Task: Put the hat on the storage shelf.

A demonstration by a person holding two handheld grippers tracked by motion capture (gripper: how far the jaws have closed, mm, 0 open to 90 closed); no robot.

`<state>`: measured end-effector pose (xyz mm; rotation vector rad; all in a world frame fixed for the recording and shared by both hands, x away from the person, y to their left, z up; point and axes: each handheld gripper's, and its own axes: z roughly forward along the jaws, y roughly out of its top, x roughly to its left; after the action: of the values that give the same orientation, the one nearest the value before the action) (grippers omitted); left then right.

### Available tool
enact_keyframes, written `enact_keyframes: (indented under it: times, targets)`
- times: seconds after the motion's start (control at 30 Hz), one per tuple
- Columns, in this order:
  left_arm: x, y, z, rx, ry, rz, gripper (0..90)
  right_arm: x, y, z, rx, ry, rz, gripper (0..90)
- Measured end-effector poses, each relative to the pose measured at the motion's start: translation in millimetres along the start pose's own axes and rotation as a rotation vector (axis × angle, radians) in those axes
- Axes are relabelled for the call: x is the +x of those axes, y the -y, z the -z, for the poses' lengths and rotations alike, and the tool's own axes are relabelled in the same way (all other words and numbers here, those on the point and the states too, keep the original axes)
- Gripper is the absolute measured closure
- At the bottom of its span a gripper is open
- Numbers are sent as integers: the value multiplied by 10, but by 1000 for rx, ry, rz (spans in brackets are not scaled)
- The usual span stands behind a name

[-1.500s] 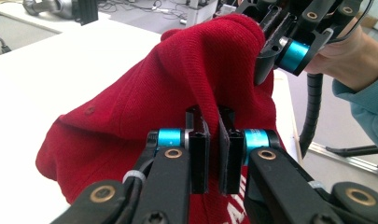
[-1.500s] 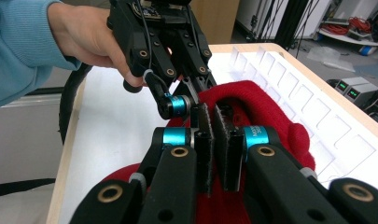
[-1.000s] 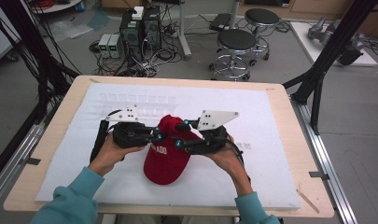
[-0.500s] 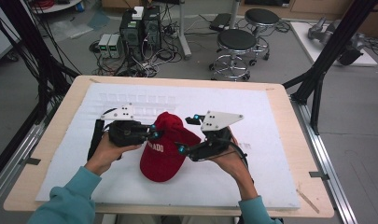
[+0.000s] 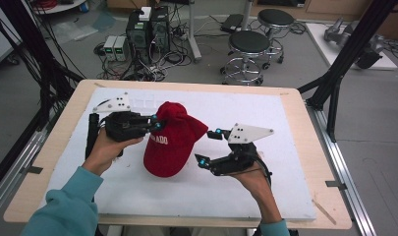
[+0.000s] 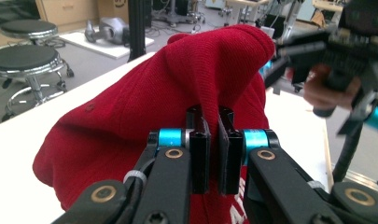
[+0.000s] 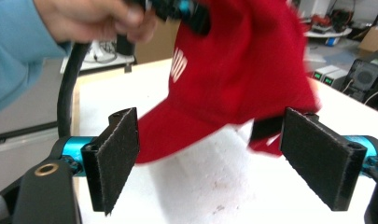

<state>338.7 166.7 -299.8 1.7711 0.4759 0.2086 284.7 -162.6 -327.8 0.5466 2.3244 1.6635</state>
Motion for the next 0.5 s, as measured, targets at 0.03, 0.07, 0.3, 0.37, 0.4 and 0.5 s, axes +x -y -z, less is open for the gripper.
enact_keyframes:
  times: [0.03, 0.07, 0.3, 0.37, 0.4, 0.5]
  targets:
    - [-3, -14, -2, -3, -4, 0, 852, 5, 8, -8, 6, -1, -1, 192]
    - [-2, -28, -4, -2, -7, -4, 852, 12, 15, -15, 9, -2, -8, 192]
    - [3, -97, -43, -17, -13, -5, 852, 45, 41, -98, 39, -3, -52, 226]
    - [-3, -130, -51, -22, -14, -8, 852, 43, 68, -128, 43, 0, -68, 227]
    - [-11, -138, -57, -25, -13, -12, 852, 33, 99, -161, 40, -4, -88, 241]
    - [-53, -142, -94, -15, -2, -33, 852, 28, 133, -197, 41, -1, -109, 262]
